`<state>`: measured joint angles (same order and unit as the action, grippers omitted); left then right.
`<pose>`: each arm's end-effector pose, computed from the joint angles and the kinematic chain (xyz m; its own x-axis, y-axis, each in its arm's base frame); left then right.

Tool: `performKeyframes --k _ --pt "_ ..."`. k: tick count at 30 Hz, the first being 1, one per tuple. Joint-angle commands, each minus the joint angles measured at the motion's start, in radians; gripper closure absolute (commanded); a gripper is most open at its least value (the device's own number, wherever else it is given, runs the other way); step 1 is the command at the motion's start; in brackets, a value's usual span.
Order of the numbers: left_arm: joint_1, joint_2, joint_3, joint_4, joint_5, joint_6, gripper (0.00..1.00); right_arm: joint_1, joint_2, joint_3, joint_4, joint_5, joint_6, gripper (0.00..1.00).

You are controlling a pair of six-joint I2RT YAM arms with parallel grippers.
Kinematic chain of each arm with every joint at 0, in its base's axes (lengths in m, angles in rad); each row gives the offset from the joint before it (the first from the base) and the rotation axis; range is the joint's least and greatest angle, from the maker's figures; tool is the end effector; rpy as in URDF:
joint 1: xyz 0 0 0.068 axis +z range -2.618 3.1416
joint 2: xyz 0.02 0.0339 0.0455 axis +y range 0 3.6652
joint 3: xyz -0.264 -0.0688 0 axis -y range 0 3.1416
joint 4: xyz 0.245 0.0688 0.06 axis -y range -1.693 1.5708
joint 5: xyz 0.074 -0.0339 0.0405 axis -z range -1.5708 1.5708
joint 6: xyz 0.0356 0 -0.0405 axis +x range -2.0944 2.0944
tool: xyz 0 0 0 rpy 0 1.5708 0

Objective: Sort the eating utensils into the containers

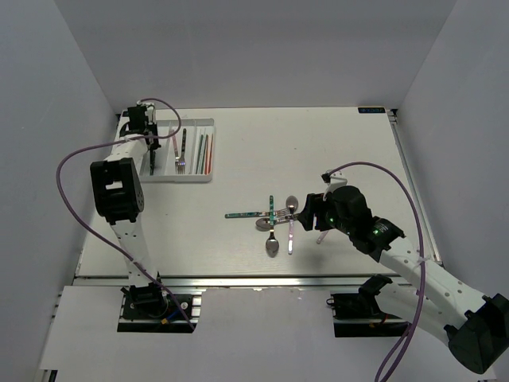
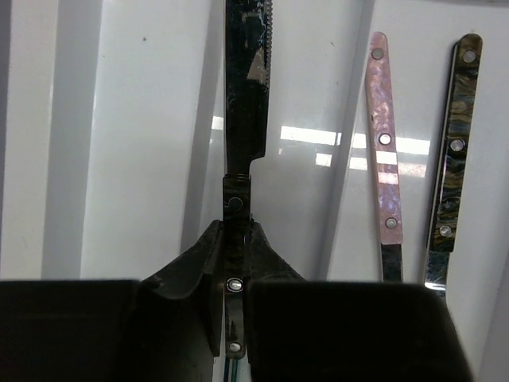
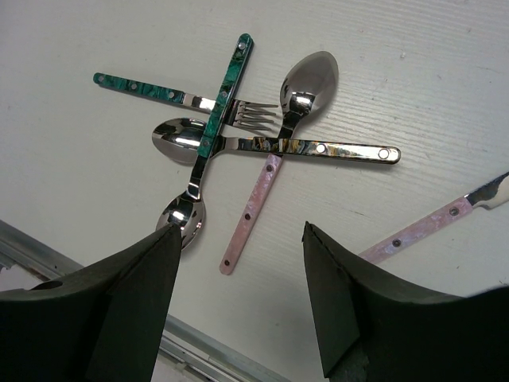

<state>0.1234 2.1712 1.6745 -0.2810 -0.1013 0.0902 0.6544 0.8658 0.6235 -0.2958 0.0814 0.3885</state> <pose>0.4869 0.0640 0.1906 -0.7110 0.0021 -0.7032 -0.1305 0.9822 0.1348 0.1566 0.1165 0.2579 -0.5852 0.0269 -0.8105 -0.3562 0.8894 0.2867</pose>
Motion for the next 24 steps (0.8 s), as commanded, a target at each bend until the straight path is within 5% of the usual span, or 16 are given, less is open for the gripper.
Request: performKeyframes --k 1,8,13,15,24 --pt "-0.008 -0.054 -0.033 0.039 0.031 0.003 0.95 -0.004 -0.004 0.001 0.020 -0.008 -0.011 0.32" --pt "-0.008 -0.111 -0.073 0.060 0.041 -0.017 0.72 -0.002 -0.007 0.001 0.021 -0.003 -0.010 0.32" --pt "-0.010 -0.195 -0.078 0.068 0.038 -0.049 0.35 -0.004 -0.005 -0.001 0.023 0.007 -0.010 0.31" --pt "-0.010 -0.243 -0.061 0.062 0.031 -0.067 0.02 -0.002 -0.008 -0.002 0.023 0.015 -0.007 0.31" --pt "-0.143 -0.421 0.007 -0.079 0.089 -0.107 0.02 -0.002 -0.016 -0.007 0.032 0.040 -0.004 0.30"
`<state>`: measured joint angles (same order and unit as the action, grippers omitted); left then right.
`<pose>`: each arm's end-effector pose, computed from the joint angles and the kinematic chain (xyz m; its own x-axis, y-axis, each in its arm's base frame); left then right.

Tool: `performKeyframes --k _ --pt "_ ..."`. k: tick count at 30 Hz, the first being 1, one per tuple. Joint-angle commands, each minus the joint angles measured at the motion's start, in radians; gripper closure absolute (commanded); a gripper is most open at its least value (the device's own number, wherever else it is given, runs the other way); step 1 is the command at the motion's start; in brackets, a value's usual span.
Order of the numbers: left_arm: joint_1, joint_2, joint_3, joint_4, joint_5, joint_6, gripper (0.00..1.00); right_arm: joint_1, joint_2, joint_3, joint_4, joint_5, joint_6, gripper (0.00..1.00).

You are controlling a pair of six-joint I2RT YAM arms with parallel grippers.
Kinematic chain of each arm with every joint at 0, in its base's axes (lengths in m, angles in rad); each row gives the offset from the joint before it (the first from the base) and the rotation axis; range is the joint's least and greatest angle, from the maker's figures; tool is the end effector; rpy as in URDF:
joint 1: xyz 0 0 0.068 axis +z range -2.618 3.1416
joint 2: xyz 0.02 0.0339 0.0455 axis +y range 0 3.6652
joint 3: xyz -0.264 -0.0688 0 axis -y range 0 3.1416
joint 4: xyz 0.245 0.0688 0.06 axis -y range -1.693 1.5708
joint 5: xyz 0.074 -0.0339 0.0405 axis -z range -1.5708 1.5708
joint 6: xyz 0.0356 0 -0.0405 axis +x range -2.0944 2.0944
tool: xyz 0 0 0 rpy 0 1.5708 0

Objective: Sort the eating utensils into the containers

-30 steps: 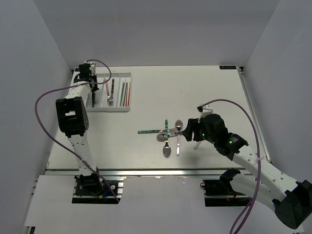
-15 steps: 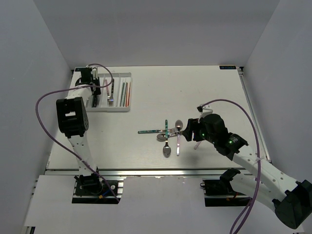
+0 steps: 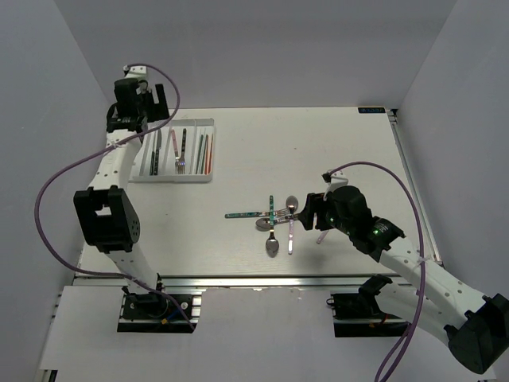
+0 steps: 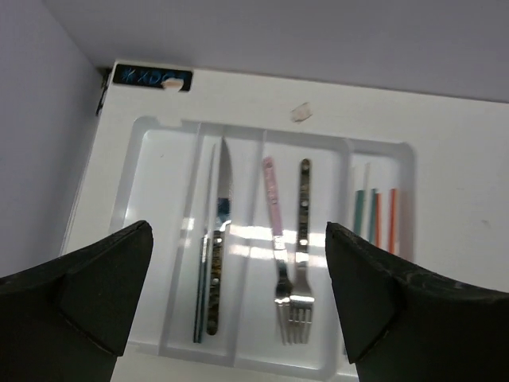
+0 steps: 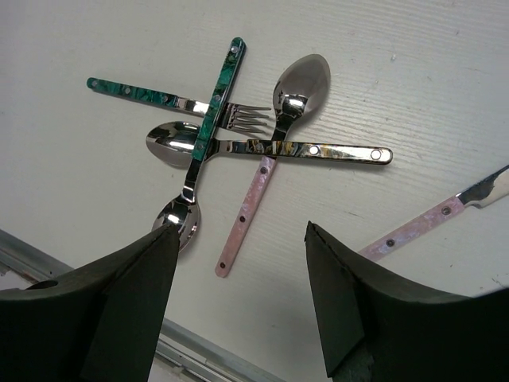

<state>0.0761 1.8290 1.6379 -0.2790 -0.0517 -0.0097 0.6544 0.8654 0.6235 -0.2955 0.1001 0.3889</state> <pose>0.4356 0.0351 0.3315 -0.4505 -0.0441 -0.8917 -0.1262 0.9919 0.0148 0.1569 0.1159 0.2580 -0.5796 0.0308 -0.8143 -0.3434 0.8970 0.2784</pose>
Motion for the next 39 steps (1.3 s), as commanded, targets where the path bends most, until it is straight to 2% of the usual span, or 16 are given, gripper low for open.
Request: performKeyframes --k 1,4,5,9,11,14,17,19,22,23,25,28,31,34,36,39 --pt "-0.129 -0.086 0.049 -0.141 0.024 0.002 0.02 -0.004 -0.017 -0.005 0.032 0.024 -0.004 0.30" --pt "-0.272 -0.112 0.017 -0.227 -0.040 0.071 0.04 -0.002 -0.032 0.001 0.022 0.036 0.001 0.30" --pt "-0.368 -0.112 -0.001 -0.268 -0.027 0.100 0.07 -0.002 -0.049 0.004 0.016 0.036 0.002 0.30" --pt "-0.544 -0.088 -0.062 -0.334 -0.054 0.174 0.12 -0.002 -0.091 0.008 -0.001 0.021 0.007 0.31" --pt "-0.626 -0.079 -0.095 -0.332 -0.074 0.175 0.14 -0.004 -0.095 0.005 -0.004 0.021 0.010 0.31" --pt "-0.680 -0.108 -0.183 -0.261 -0.062 0.097 0.16 -0.002 -0.089 -0.002 -0.005 0.020 0.015 0.31" --pt "-0.699 -0.158 -0.286 -0.183 -0.076 -0.044 0.15 -0.004 -0.072 0.001 -0.017 0.030 0.018 0.31" --pt "-0.702 -0.239 -0.381 -0.146 -0.076 -0.110 0.02 -0.002 -0.062 0.007 -0.022 0.032 0.015 0.31" --pt "-0.705 -0.358 -0.466 -0.156 -0.109 -0.188 0.02 -0.002 -0.052 0.002 -0.016 0.039 0.018 0.28" --pt "-0.705 -0.387 -0.481 -0.173 -0.140 -0.203 0.02 -0.004 -0.048 0.001 -0.016 0.053 0.027 0.11" --pt "-0.705 -0.482 -0.525 -0.215 -0.276 -0.233 0.02 -0.002 -0.033 0.001 -0.016 0.072 0.042 0.11" --pt "-0.705 -0.591 -0.561 -0.220 -0.330 -0.260 0.02 -0.002 -0.002 0.002 -0.007 0.069 0.041 0.11" --pt "-0.705 -0.626 -0.604 -0.178 -0.232 -0.240 0.02 -0.002 0.015 0.008 0.016 0.066 0.033 0.11" --pt "-0.705 -0.573 -0.566 -0.231 -0.094 -0.147 0.02 -0.004 0.006 0.013 0.022 0.053 0.016 0.11" --pt "-0.705 -0.472 -0.497 -0.288 0.015 -0.028 0.02 -0.004 -0.008 0.015 0.021 0.053 -0.002 0.12" --pt "-0.710 -0.325 -0.432 -0.367 0.048 0.106 0.04 -0.002 -0.029 0.004 0.022 0.058 -0.004 0.12"
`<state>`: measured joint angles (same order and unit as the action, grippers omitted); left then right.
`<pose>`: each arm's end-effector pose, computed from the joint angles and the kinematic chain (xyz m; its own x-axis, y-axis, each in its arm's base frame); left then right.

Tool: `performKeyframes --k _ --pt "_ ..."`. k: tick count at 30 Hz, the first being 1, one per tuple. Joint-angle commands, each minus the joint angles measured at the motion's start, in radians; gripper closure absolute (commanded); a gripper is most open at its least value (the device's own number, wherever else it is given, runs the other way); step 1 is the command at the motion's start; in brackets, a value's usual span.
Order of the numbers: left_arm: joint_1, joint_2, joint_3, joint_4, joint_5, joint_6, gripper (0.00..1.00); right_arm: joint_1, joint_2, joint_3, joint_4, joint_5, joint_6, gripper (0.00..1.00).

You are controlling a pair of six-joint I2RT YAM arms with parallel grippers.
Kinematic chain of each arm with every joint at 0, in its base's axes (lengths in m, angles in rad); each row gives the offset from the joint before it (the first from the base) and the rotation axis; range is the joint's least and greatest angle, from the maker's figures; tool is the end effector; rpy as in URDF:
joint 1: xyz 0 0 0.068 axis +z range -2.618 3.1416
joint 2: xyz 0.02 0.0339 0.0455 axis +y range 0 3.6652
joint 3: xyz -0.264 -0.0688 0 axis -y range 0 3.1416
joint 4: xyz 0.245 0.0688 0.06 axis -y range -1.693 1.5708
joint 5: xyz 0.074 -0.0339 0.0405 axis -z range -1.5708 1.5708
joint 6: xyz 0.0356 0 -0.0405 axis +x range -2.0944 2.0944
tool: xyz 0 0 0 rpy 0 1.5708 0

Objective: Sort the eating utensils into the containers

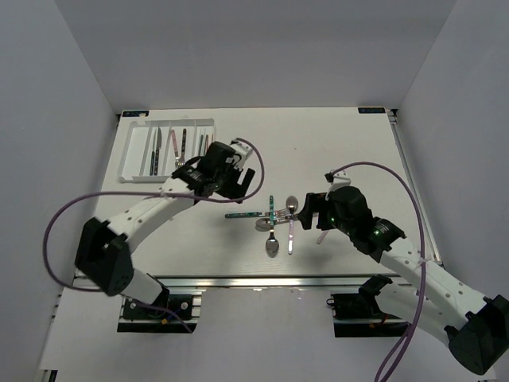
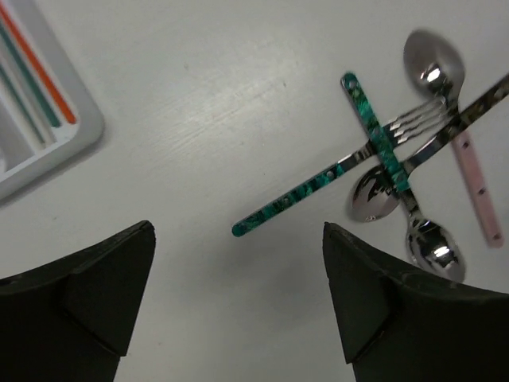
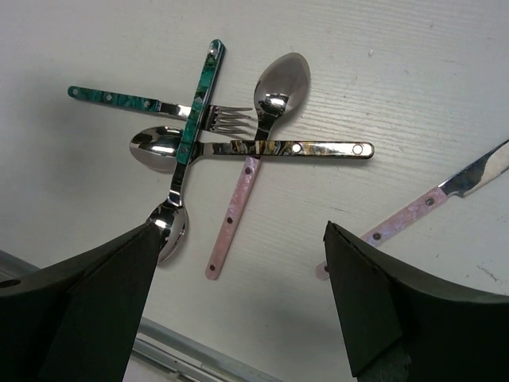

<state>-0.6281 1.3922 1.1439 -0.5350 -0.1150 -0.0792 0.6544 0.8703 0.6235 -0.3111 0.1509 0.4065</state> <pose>0.2474 -0.1746 0.2941 -0.6101 0.3460 -0.7128 0.4711 0.8817 0.0247 0.1577 0.1143 0.2559 -0.5837 0.0449 -0.8107 -0.2937 0.9192 0.2623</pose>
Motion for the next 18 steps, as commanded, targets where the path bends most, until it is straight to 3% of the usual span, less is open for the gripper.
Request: performKeyframes --k 1,6,18 --pt "-0.010 0.141 0.074 -0.114 0.144 0.199 0.07 -0.002 -0.040 -0.001 0.049 0.003 -0.021 0.12" --pt "-0.071 0.272 0.123 -0.102 0.182 0.307 0.11 -0.002 -0.057 -0.027 0.073 -0.028 -0.018 0.12" --pt "-0.082 0.504 0.186 -0.132 0.215 0.374 0.37 -0.002 -0.093 -0.028 0.072 -0.057 -0.023 0.14"
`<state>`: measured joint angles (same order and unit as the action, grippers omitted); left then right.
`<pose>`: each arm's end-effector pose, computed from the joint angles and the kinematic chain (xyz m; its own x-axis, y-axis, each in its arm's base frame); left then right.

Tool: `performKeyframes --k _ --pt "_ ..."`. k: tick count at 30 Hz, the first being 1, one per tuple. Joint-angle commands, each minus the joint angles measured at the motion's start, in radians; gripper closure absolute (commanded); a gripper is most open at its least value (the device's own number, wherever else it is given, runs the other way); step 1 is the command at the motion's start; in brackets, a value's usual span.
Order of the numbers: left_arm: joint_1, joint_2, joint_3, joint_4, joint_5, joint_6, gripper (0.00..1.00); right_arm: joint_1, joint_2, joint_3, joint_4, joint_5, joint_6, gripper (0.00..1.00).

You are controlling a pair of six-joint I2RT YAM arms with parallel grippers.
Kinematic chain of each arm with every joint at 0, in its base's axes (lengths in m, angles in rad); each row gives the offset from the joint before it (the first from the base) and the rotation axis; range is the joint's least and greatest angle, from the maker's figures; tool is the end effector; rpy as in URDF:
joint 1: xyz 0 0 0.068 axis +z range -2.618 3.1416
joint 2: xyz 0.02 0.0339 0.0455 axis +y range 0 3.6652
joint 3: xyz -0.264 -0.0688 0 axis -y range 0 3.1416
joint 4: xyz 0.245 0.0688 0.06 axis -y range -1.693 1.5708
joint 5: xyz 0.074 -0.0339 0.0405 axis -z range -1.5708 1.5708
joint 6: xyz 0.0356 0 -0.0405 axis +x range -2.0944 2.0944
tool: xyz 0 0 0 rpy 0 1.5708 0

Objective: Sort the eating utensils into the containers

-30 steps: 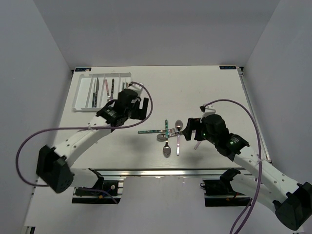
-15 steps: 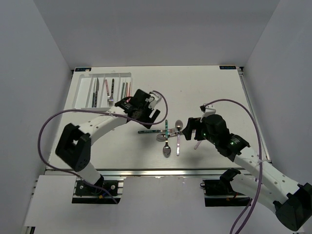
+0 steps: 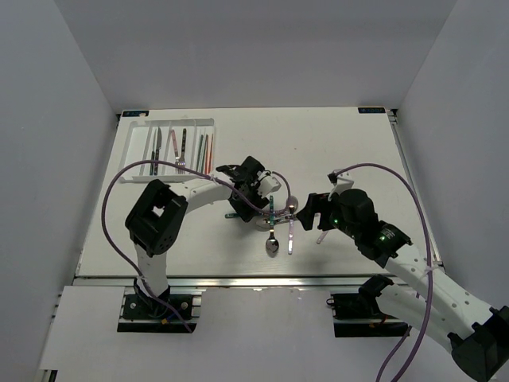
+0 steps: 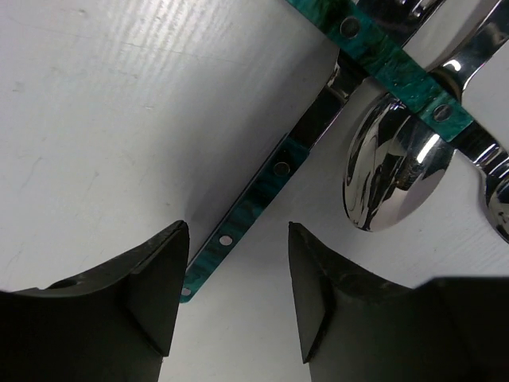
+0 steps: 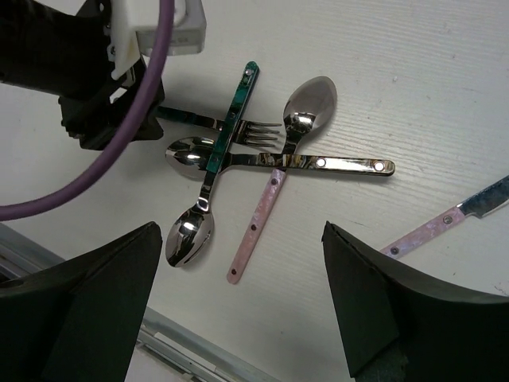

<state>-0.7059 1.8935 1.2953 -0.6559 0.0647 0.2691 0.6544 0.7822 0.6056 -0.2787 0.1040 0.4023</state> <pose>0.2832 -0.2444 0.1714 -0.5210 0.7927 -0.3166 0.8311 0.5556 0.0236 0.1472 0.1083 0.2675 -0.5291 0.0849 -0.8443 -0.3524 0.8831 0.3096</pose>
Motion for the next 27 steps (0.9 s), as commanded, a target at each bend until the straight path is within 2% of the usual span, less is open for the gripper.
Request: performKeyframes --k 1,6,9,11,13,17,23,27 --pt "-0.009 0.006 0.033 -0.007 0.032 0.024 0.37 -0.002 -0.001 -0.010 0.039 -0.010 -0.019 0.13" --pt "-0.018 0.013 0.004 0.024 0.003 0.018 0.41 -0.002 -0.003 -0.012 0.041 -0.010 -0.020 0.14" --pt "-0.032 0.032 -0.007 0.045 -0.049 0.007 0.47 -0.002 -0.006 -0.013 0.041 -0.010 -0.017 0.14" --pt "-0.041 0.042 -0.007 0.056 -0.119 0.001 0.61 -0.002 -0.011 -0.018 0.044 -0.012 -0.019 0.14" --pt "-0.044 0.050 -0.007 0.067 -0.131 0.001 0.73 -0.002 -0.012 -0.018 0.046 -0.013 -0.017 0.14" --pt "-0.043 0.061 0.019 0.062 -0.152 0.018 0.76 -0.002 -0.009 -0.013 0.042 -0.012 -0.019 0.14" --pt "-0.064 0.082 0.156 -0.072 -0.342 0.064 0.78 -0.004 -0.006 -0.013 0.044 -0.012 -0.020 0.14" --pt "-0.066 0.110 0.229 -0.082 -0.482 0.033 0.81 -0.004 -0.003 -0.013 0.046 -0.010 -0.022 0.14"
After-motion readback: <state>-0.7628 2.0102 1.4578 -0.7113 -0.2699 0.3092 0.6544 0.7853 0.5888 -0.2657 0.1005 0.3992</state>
